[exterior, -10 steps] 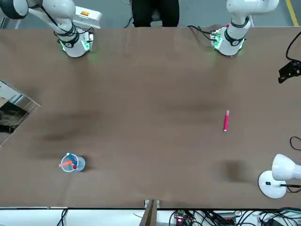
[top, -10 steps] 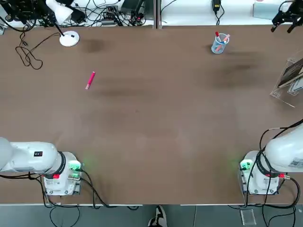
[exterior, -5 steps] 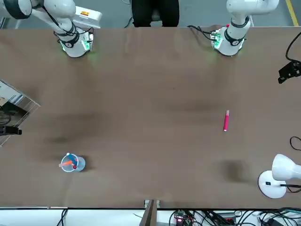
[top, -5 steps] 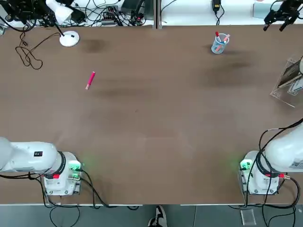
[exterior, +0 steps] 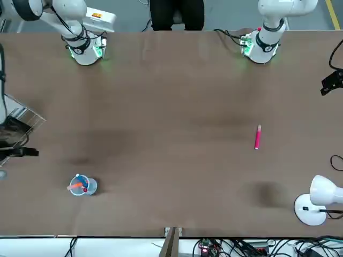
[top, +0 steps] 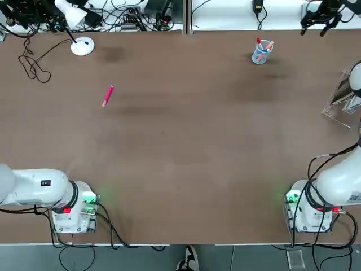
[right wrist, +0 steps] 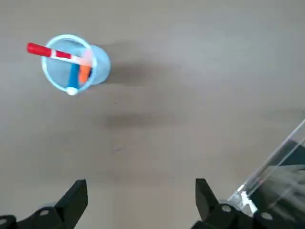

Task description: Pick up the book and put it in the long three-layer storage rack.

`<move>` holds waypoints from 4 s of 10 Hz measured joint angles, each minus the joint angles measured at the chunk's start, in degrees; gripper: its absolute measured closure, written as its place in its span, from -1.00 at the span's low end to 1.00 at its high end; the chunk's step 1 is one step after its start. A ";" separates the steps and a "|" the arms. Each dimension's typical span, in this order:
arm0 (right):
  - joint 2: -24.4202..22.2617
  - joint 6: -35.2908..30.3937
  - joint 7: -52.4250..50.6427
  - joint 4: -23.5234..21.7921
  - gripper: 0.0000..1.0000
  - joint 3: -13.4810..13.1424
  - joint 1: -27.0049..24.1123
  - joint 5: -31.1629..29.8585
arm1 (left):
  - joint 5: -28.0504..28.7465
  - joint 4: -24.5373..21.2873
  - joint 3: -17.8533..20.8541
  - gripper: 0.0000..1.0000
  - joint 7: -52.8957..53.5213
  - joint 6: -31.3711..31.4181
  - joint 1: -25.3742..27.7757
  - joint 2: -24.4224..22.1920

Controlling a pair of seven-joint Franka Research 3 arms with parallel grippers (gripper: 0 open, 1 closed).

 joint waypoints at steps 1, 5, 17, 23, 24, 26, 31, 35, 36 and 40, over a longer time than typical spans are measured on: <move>-0.17 0.15 1.23 -0.17 -1.00 -0.03 1.12 -0.06 | 0.00 0.00 -0.01 -1.00 0.00 0.00 0.00 0.00; -3.70 0.75 2.51 -2.64 -1.00 -0.25 3.01 -1.98 | 0.00 0.01 -0.03 -1.00 0.00 -0.03 0.00 0.01; -19.35 -4.64 7.60 -8.23 -1.00 4.23 2.72 -8.15 | -0.03 0.07 -0.05 -1.00 0.00 -0.15 -0.01 0.04; -23.98 -4.59 9.77 -11.97 -1.00 4.38 1.18 -8.16 | -0.03 0.08 -0.05 -1.00 0.00 -0.18 0.00 0.05; -24.58 -4.11 9.20 -12.85 -1.00 4.39 0.92 -8.16 | -0.03 0.08 -0.06 -1.00 0.00 -0.19 -0.01 0.06; -26.02 -2.84 7.89 -14.72 -1.00 4.44 0.51 -8.16 | -0.03 0.08 -0.06 -1.00 0.00 -0.21 -0.01 0.10; -28.79 -2.37 6.05 -16.15 -1.00 4.76 0.24 -8.18 | -0.03 0.08 -0.07 -1.00 0.00 -0.22 -0.01 0.13; -29.08 -2.37 4.85 -16.33 -1.00 5.03 0.24 -8.20 | -0.04 0.08 -0.11 -1.00 0.02 -0.22 -0.01 0.13; -29.08 -2.37 3.96 -16.47 -1.00 5.03 0.24 -8.21 | -0.04 0.08 -0.12 -1.00 0.02 -0.22 -0.01 0.13; -29.09 -2.37 1.17 -16.77 -1.00 5.00 0.24 -8.23 | -0.04 0.08 -0.14 -1.00 0.09 -0.22 -0.01 0.14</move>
